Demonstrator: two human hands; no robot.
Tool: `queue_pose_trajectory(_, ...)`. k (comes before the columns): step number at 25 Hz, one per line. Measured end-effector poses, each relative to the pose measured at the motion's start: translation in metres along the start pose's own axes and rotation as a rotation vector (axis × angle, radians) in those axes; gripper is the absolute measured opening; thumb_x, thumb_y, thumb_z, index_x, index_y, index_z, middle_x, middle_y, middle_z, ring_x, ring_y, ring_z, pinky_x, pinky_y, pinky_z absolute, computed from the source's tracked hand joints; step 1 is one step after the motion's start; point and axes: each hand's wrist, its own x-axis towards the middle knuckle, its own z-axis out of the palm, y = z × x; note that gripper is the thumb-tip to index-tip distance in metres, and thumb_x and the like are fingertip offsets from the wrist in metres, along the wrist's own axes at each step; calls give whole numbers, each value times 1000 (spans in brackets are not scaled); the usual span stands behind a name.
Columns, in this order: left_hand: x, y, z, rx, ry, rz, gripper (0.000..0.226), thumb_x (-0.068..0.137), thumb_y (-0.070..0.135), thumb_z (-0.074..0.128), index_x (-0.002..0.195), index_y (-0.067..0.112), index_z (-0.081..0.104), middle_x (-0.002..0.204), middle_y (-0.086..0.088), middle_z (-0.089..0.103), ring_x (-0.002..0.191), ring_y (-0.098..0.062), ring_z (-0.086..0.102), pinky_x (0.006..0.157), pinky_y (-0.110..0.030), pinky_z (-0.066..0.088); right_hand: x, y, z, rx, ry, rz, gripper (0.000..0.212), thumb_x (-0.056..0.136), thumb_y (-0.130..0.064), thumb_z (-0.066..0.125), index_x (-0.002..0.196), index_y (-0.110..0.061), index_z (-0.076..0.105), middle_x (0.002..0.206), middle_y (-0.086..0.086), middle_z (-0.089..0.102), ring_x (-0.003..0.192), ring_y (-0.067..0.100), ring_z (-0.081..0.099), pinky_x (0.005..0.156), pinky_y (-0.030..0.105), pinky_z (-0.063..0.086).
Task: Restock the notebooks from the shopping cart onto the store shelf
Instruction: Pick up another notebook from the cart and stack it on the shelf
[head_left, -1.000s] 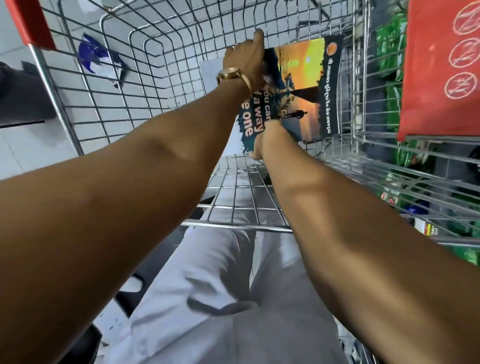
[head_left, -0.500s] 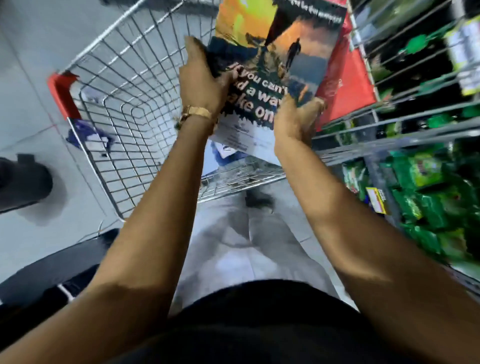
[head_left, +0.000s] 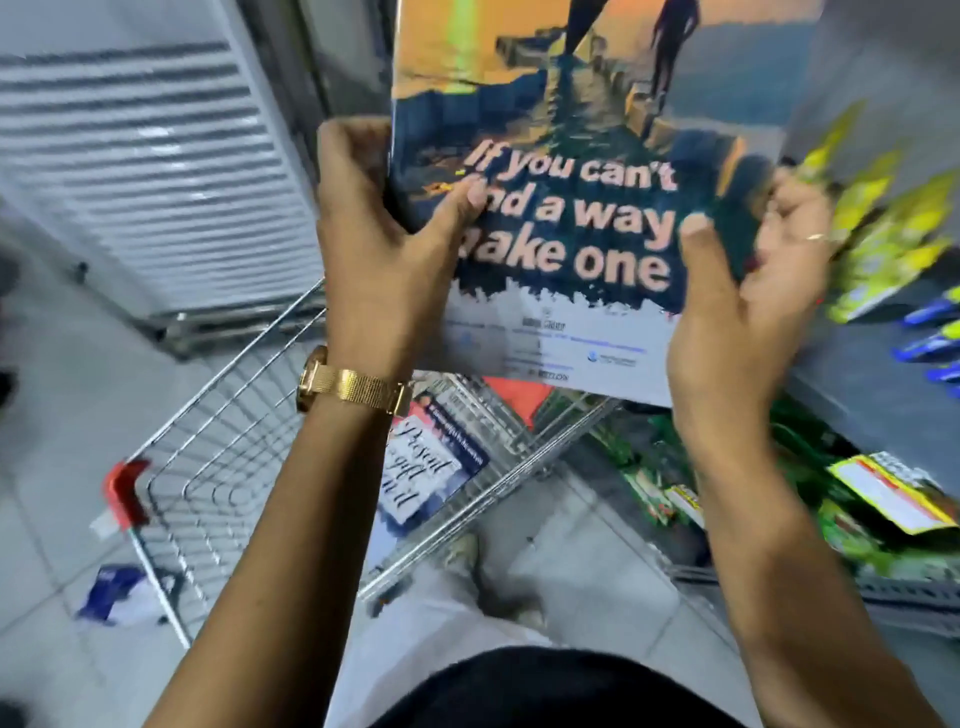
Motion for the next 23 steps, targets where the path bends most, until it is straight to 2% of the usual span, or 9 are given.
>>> queue_pose_trajectory(2, 10, 38, 35, -76, -106, 119, 45, 76, 8, 76, 106, 11, 43, 114, -18, 66, 104, -26, 69, 92, -46, 56, 32, -32, -33, -4, 109, -104, 34, 84, 8, 52, 118, 10, 46, 110, 16, 63, 106, 17, 64, 96, 32, 50)
queue_pose_trajectory(4, 20, 72, 75, -188, -240, 213, 46, 75, 4, 74, 109, 8, 43, 119, -21, 63, 110, -29, 66, 96, -48, 54, 62, -64, -73, -46, 189, -185, 30, 84, 5, 54, 112, -1, 48, 100, -3, 64, 93, -1, 63, 88, 21, 49)
queue_pose_trajectory(7, 32, 124, 138, -325, -401, 328, 46, 74, 7, 73, 111, 11, 45, 119, -19, 65, 111, -31, 65, 96, -54, 52, 103, -108, -135, -127, 334, -261, 26, 82, -8, 60, 106, -16, 54, 105, 4, 67, 98, 13, 66, 92, 35, 54)
queue_pose_trajectory(10, 37, 176, 198, -386, -512, 358, 42, 71, 14, 74, 101, 27, 47, 107, -8, 70, 97, -20, 71, 91, -45, 57, 146, -136, -190, -264, 473, -268, 24, 77, -20, 64, 101, -23, 63, 105, 4, 70, 97, 17, 66, 95, 46, 53)
queue_pose_trajectory(14, 47, 231, 282, -460, -769, 281, 32, 78, -7, 73, 93, 17, 57, 77, 14, 68, 62, 8, 65, 64, -17, 57, 207, -147, -261, -345, 602, -184, 30, 69, -28, 66, 97, -22, 69, 97, 0, 75, 93, 24, 71, 86, 44, 57)
queue_pose_trajectory(16, 51, 244, 323, -489, -945, 221, 33, 79, -19, 65, 104, 4, 64, 72, 11, 70, 53, 8, 65, 54, -11, 55, 233, -143, -290, -399, 644, -100, 16, 69, -27, 65, 84, -23, 69, 80, -4, 71, 76, 20, 65, 68, 34, 52)
queue_pose_trajectory(17, 55, 244, 341, -455, -994, 203, 38, 78, -21, 63, 110, 0, 64, 73, 8, 71, 56, 5, 67, 53, -10, 55, 247, -138, -301, -422, 635, -60, 5, 71, -22, 65, 75, -21, 68, 72, -3, 66, 69, 19, 60, 62, 31, 46)
queue_pose_trajectory(20, 77, 237, 399, -251, -1007, 178, 37, 76, -14, 70, 110, -2, 66, 91, -4, 71, 85, -16, 64, 61, -17, 56, 282, -132, -316, -468, 600, 74, 25, 77, -5, 67, 57, -15, 57, 57, 3, 51, 55, 20, 49, 56, 30, 42)
queue_pose_trajectory(23, 92, 233, 432, 102, -925, 276, 39, 75, 11, 80, 107, -6, 65, 111, -19, 71, 104, -30, 67, 75, -32, 52, 305, -119, -322, -563, 571, 263, 33, 83, -4, 71, 61, -11, 47, 57, 8, 39, 51, 19, 38, 49, 29, 29)
